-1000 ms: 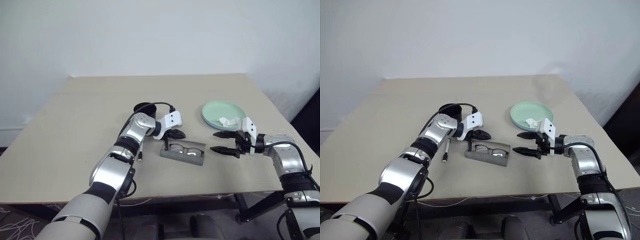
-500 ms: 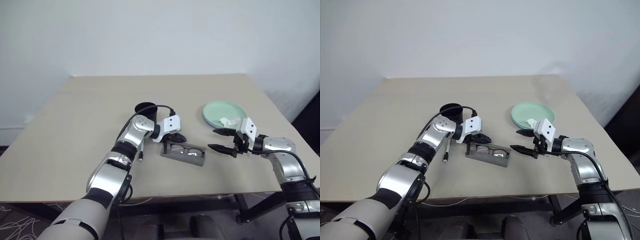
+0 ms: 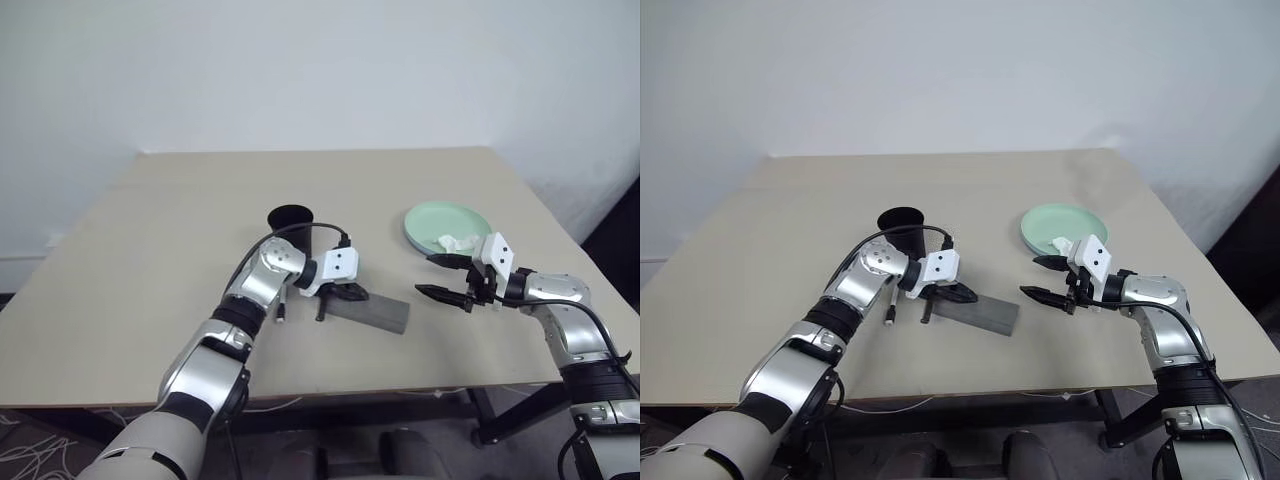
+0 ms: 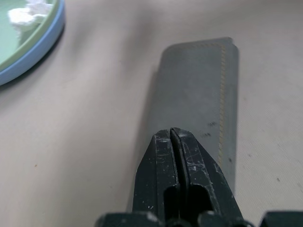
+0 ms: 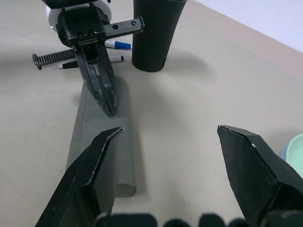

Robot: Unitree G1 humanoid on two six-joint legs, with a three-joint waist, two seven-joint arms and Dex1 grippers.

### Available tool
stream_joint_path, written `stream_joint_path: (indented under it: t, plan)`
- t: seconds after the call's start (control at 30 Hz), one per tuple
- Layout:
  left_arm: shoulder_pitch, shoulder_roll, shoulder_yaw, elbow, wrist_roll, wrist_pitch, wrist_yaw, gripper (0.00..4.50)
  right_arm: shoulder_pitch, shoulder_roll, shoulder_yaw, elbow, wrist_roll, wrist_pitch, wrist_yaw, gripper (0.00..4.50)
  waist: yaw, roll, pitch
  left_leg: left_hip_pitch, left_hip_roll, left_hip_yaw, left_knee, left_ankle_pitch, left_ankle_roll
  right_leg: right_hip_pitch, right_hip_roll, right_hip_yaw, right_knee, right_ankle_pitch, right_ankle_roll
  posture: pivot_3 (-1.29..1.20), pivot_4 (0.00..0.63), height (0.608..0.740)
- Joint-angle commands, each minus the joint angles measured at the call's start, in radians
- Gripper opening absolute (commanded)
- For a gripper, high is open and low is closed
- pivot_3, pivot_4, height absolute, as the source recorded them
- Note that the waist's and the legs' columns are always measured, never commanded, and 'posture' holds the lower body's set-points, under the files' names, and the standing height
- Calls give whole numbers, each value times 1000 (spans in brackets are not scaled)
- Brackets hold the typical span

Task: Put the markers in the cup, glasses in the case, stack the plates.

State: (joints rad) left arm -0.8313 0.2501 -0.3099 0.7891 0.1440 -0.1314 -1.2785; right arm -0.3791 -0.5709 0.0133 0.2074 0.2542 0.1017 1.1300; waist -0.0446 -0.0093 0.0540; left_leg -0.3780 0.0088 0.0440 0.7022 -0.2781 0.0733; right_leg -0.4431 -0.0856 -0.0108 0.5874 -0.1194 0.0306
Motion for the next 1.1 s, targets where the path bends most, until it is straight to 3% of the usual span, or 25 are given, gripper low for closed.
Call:
stream_joint_path:
  t: [0.03,0.3,0.6,0.73,0.87,1.1]
  plan:
    - [-11,-21,71,-67,-83,62,50,42,-24,4,-11,-7,19,-16,-3,3410,0,0,0,0,0,0,0,0,0,0,0,0,0,0,0,0,0,733]
    - [139,-1,177,-436,-178,300,245,42,-36,9,-5,36,7,-47,-3,3410,-3,0,0,0,0,0,-2,-1,-1,-1,1,0,0,0,0,0,0,733]
    - [473,17,199,-962,-113,626,585,42,-51,16,1,106,4,-96,4,3410,-3,0,0,1,0,0,-2,0,-1,0,0,0,0,0,0,0,0,733]
    - [555,4,202,-1088,-69,759,725,42,-69,28,6,151,1,-120,7,3410,-2,0,0,1,1,0,-2,-1,-2,0,0,0,0,0,0,0,0,733]
    - [575,-33,233,-1140,-38,916,868,942,-90,42,14,195,-3,-141,18,3410,-2,0,0,2,0,0,-2,-2,-4,0,1,0,0,0,0,0,0,733]
    - [558,-104,314,-1122,-24,1078,1057,3446,-128,59,25,254,-16,-171,32,3410,-3,0,0,2,0,-1,-2,0,-2,0,1,0,0,0,0,0,0,733]
